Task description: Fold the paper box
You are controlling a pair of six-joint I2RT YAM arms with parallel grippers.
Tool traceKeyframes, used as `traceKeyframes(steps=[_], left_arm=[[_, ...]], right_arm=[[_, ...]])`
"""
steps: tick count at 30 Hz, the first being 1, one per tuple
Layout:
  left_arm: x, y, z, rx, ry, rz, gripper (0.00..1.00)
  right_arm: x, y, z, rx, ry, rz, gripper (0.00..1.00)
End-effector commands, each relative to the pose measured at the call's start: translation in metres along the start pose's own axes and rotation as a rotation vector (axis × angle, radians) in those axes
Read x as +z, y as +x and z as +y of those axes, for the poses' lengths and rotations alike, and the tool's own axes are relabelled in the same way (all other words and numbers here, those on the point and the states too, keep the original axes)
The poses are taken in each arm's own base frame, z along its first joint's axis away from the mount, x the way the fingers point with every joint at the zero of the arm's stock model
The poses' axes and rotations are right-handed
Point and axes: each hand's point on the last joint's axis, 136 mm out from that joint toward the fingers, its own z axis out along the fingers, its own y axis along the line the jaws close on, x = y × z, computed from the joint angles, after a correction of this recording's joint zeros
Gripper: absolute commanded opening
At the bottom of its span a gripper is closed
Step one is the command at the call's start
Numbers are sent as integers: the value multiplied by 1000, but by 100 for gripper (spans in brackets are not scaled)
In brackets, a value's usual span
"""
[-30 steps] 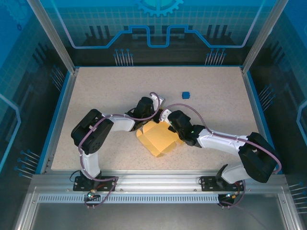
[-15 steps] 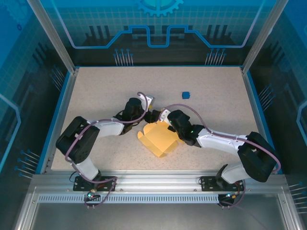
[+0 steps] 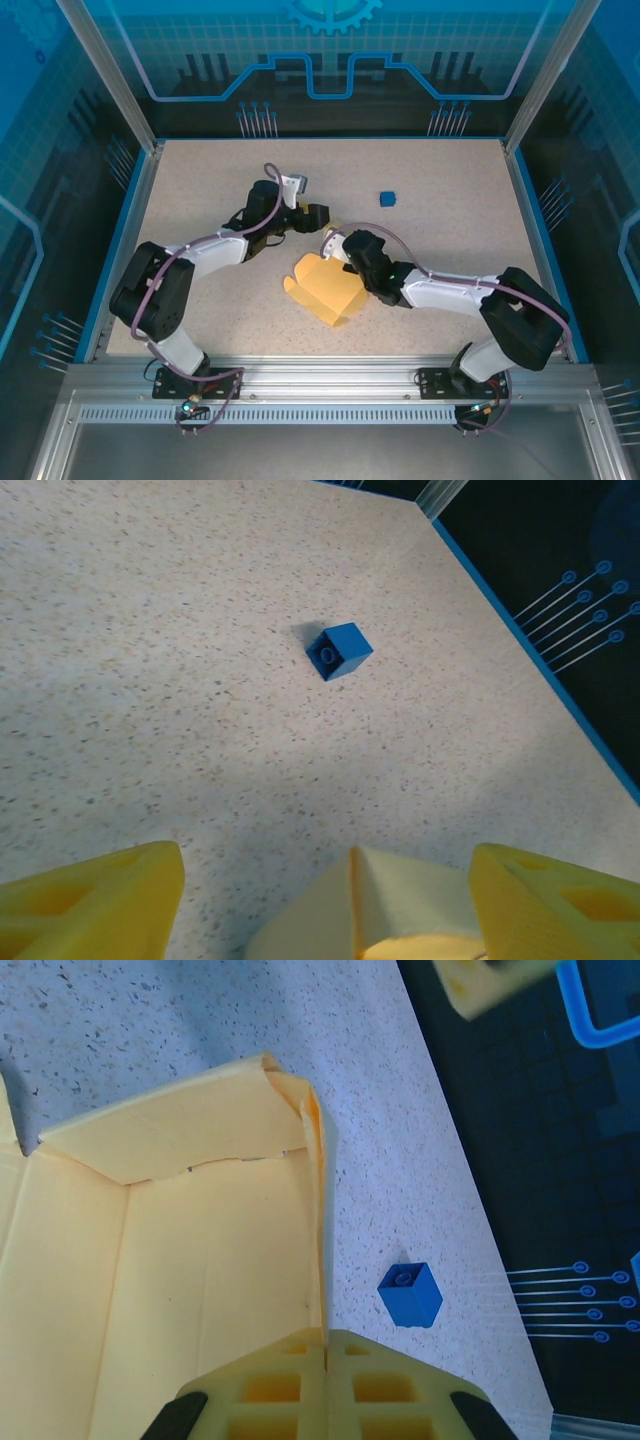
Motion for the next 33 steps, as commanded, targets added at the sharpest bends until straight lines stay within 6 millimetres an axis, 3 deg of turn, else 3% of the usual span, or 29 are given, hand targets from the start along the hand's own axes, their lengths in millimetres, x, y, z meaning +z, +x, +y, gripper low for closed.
traceKeyframes(steps=[1,9,18,28,33], left_arm=[[10,15,-4,-81,40,93,77],[18,37,8,-109,-2,212,72],[19,54,13,-154,-12,269,50],[21,62,21,-228,-36,266,34],[19,50,17,-235,-32,222,34]], right_arm=[[3,-14,-1,-45,46,-28,0],[7,-22,10,-94,53,-36,0],[6,-27,9,-99,71,-44,0],[1,-31,4,-94,111,-47,0],[2,-35,-5,-97,162,-43,0]])
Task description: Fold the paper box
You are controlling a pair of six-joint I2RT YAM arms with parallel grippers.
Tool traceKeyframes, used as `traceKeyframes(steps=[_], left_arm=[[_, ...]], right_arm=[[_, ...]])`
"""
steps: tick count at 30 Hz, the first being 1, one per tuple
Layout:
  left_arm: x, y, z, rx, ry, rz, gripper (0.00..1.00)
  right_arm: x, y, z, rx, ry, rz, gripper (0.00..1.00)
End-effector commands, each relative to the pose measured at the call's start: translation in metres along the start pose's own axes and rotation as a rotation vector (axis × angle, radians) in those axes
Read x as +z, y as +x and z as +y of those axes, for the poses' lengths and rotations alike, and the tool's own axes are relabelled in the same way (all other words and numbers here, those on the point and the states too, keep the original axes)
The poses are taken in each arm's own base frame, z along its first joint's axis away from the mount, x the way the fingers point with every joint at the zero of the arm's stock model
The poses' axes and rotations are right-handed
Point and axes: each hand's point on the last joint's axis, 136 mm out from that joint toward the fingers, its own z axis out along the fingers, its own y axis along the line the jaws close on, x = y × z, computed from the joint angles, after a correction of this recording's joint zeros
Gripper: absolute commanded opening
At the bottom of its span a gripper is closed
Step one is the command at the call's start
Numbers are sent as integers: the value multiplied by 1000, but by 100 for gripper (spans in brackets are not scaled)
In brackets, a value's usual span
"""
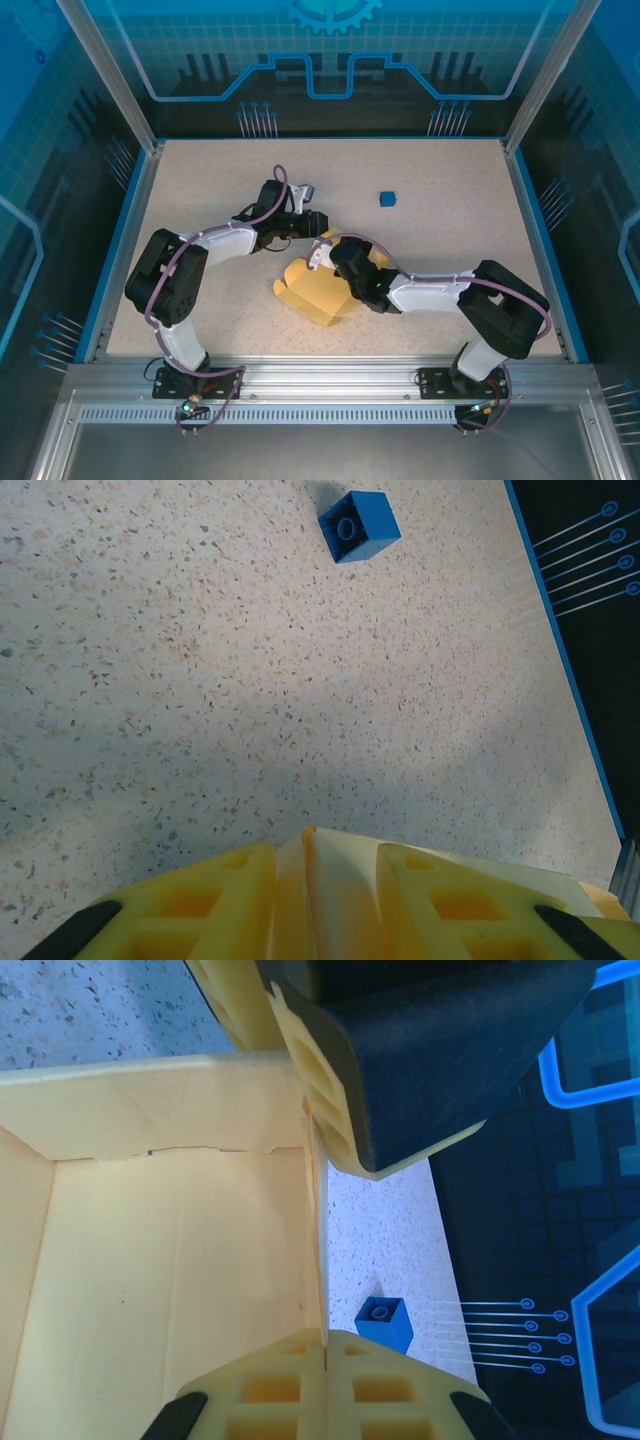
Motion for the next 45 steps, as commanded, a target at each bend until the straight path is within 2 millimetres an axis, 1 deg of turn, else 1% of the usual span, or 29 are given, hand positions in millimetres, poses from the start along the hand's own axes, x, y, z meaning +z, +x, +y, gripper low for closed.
traceKeyframes(steps=[1,2,4,7,10,13,19,26,33,45], left_arm=[[0,1,7,-40,-26,-11,35],[-1,-2,4,-36,-20,-20,37],[-4,-8,0,-32,-18,-37,44],[-5,-14,-1,-31,-26,-52,52],[-4,-18,0,-33,-35,-62,55],[2,-16,6,-44,-50,-51,56],[7,0,22,-77,-81,-19,52],[-1,14,28,-108,-91,-24,51],[-7,26,32,-150,-82,-43,50],[-9,56,44,-171,-105,-49,50]], right_arm=[[-1,-15,-25,38,100,-20,0],[-2,-16,-27,37,111,-20,0],[-1,-18,-31,32,126,-23,0],[-1,-19,-34,24,139,-27,0],[2,-21,-33,3,147,-25,0],[4,-21,-30,-20,153,-25,0],[5,-25,-23,-83,179,-33,0],[3,-30,-17,-124,196,-45,0],[-3,-33,-15,-132,206,-51,0],[-7,-29,-6,-124,190,-44,0]])
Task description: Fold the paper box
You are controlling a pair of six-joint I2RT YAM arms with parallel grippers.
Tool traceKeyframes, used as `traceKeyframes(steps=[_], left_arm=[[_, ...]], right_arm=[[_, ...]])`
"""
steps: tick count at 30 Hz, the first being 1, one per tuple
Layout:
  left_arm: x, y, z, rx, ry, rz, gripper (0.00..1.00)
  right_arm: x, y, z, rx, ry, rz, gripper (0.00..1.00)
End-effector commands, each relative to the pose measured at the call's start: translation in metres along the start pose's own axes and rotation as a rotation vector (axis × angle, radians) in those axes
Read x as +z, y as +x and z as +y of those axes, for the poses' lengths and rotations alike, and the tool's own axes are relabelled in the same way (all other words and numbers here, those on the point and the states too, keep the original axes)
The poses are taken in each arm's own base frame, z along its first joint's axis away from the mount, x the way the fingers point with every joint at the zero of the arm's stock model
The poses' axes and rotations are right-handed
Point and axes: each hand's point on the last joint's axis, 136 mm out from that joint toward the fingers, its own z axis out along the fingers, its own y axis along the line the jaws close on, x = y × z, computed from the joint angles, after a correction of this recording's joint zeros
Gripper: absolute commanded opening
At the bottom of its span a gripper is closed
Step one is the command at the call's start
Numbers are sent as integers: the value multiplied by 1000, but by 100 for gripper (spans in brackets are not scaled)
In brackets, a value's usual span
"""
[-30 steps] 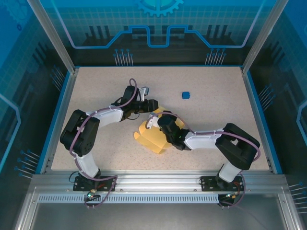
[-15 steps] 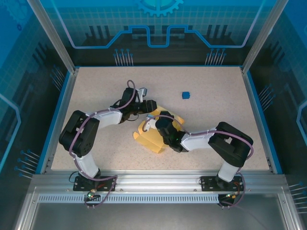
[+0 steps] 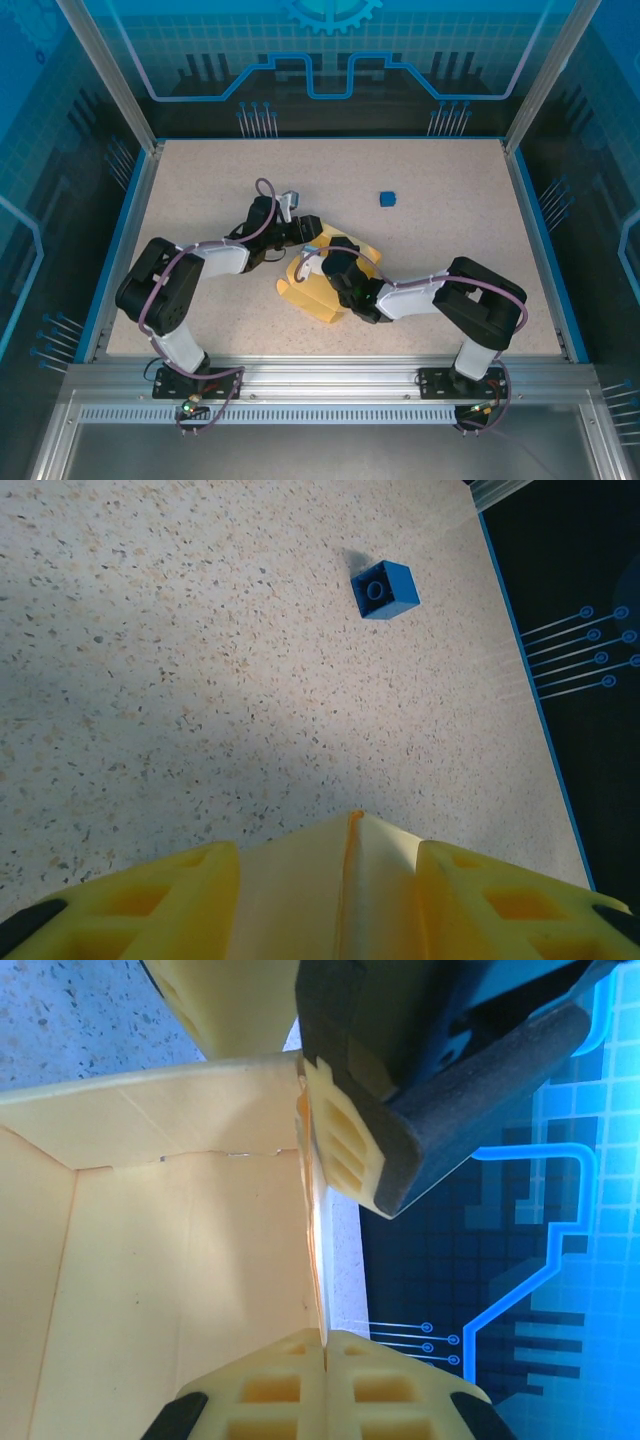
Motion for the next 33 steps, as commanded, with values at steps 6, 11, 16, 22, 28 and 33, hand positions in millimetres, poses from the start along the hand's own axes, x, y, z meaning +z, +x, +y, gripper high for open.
traceKeyframes(steps=[6,11,16,22,28,33], left_arm=[[-9,49,34,-35,-116,81,48],[-11,46,28,-18,-98,66,48],[-14,18,7,47,-73,20,56],[-35,-23,-9,113,-54,-78,69],[-56,-29,0,185,-73,-123,76],[-48,-7,6,299,-21,-84,74]], right_arm=[[-7,-7,-17,91,50,-29,0],[-8,-8,-20,113,41,-39,0],[-7,-5,-25,162,9,-39,0],[-6,6,-27,244,-72,-37,0],[-6,16,-28,320,-136,-34,0],[-5,22,-31,389,-184,-36,0]])
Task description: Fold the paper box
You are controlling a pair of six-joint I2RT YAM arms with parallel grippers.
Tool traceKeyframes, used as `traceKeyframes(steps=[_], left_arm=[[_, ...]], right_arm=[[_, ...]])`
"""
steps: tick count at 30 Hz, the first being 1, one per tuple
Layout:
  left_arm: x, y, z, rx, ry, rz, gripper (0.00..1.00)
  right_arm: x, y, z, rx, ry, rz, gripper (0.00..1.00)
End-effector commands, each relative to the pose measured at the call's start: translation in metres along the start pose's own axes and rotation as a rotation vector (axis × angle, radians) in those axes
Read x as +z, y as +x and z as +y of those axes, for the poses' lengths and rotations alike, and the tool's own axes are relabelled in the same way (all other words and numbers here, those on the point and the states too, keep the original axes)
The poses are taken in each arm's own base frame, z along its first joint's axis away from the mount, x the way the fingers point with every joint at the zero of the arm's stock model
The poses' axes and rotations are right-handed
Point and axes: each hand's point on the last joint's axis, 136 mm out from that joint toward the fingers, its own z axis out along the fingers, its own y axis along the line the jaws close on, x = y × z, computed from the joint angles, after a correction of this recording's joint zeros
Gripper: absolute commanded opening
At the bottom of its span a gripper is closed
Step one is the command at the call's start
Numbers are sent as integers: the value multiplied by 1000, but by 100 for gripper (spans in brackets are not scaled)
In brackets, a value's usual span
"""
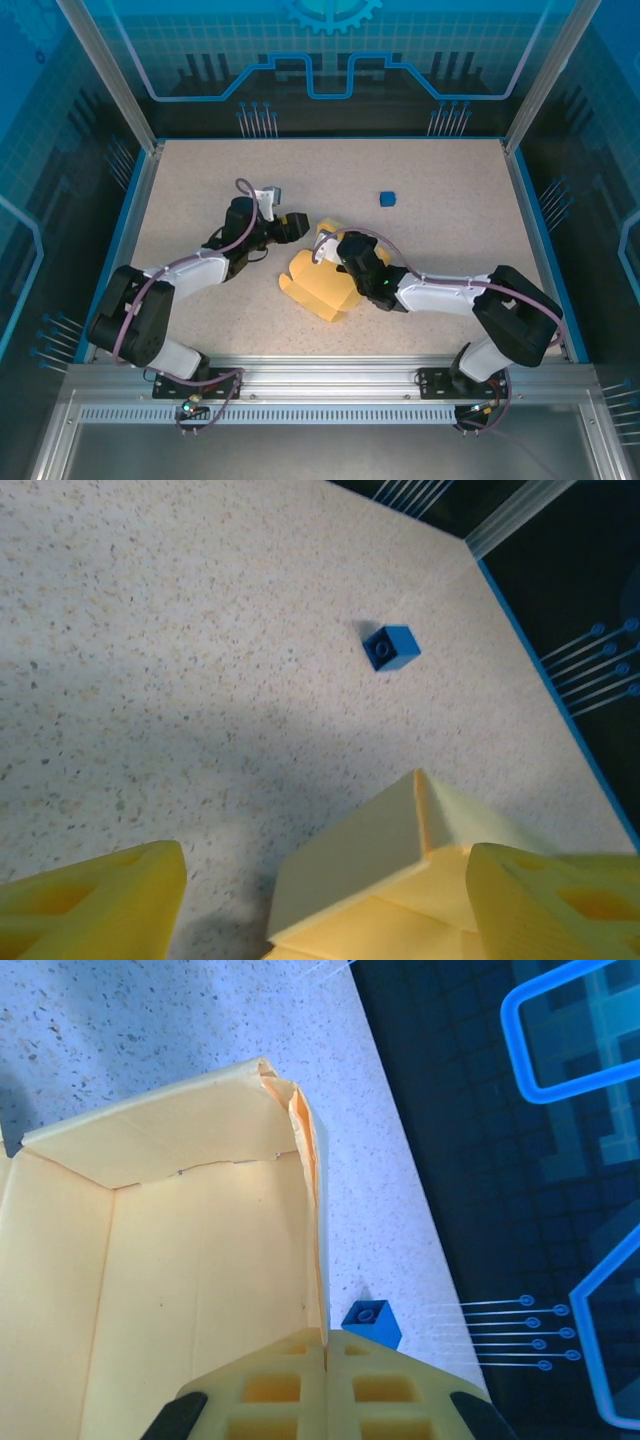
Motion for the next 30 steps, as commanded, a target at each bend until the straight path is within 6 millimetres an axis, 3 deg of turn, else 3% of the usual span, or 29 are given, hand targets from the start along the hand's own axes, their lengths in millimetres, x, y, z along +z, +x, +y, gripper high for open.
traceKeyframes(steps=[1,13,30], left_arm=[[5,20,1,124,49,30,74],[44,38,-29,372,154,52,70],[72,54,-30,448,164,67,34]], right_arm=[[-3,-6,-11,103,-38,-27,0],[-6,3,-17,185,-84,-20,0],[-4,6,-18,203,-85,-17,0]])
